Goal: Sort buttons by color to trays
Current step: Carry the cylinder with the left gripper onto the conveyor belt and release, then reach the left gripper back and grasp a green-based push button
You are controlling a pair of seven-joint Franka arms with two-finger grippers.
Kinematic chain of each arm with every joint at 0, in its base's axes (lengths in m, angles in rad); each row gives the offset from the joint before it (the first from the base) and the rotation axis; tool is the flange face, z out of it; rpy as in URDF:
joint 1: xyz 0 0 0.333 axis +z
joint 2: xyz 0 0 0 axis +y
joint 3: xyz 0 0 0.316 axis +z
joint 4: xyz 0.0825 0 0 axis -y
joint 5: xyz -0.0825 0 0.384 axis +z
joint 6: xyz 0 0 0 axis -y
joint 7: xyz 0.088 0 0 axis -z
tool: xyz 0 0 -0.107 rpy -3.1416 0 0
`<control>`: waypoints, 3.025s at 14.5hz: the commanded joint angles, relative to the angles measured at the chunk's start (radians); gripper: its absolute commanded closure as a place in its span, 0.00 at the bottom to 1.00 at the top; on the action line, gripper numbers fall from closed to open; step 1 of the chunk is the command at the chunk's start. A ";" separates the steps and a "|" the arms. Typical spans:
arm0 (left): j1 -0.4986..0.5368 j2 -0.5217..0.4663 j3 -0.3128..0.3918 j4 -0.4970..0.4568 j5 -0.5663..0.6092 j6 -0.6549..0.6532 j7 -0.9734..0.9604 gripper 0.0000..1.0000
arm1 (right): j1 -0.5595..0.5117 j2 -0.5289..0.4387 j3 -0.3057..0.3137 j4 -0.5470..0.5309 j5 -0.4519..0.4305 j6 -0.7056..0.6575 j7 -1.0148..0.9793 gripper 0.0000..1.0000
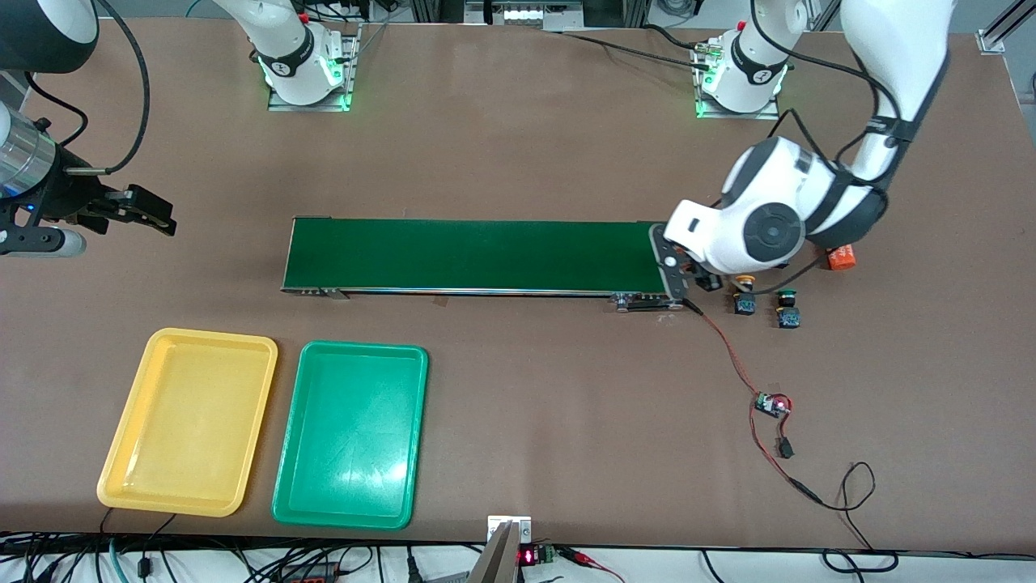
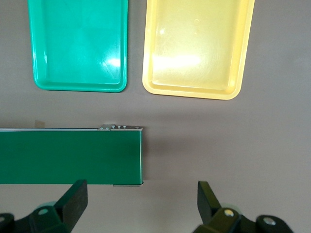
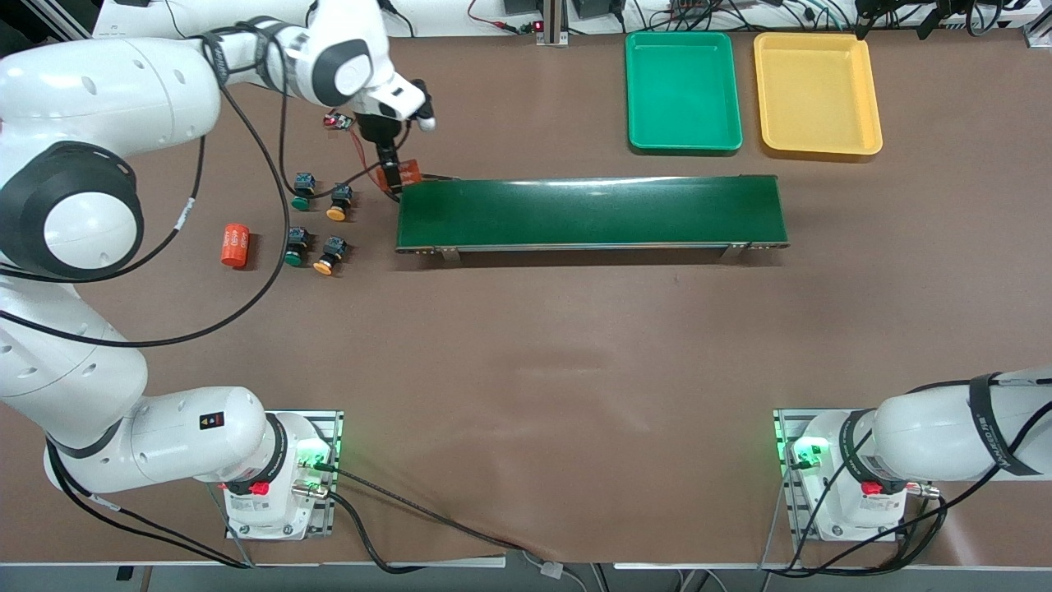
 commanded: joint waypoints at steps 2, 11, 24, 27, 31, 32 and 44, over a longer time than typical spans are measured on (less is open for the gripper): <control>-0.067 0.011 -0.003 -0.064 0.112 0.109 0.038 0.90 | -0.002 0.001 0.002 0.011 -0.009 -0.007 -0.005 0.00; -0.060 0.046 -0.009 -0.070 0.135 0.175 0.037 0.00 | -0.005 0.004 0.001 0.010 -0.006 -0.004 -0.010 0.00; 0.210 0.107 0.020 0.427 0.296 -0.199 -0.152 0.00 | -0.006 0.009 0.001 0.010 0.002 -0.001 -0.014 0.00; 0.203 0.153 0.040 0.508 0.311 -0.204 -0.266 0.00 | -0.009 0.008 -0.001 0.010 0.002 -0.001 -0.014 0.00; 0.203 0.155 0.052 0.494 0.298 -0.302 -0.768 0.00 | -0.006 0.009 -0.001 0.010 0.002 -0.001 -0.014 0.00; 0.209 0.159 0.052 0.485 0.296 -0.302 -0.823 0.00 | -0.009 0.009 -0.001 0.010 0.002 -0.001 -0.014 0.00; 0.394 0.152 0.055 -0.059 0.224 0.310 -1.006 0.00 | -0.005 0.009 -0.001 0.011 0.004 -0.001 -0.013 0.00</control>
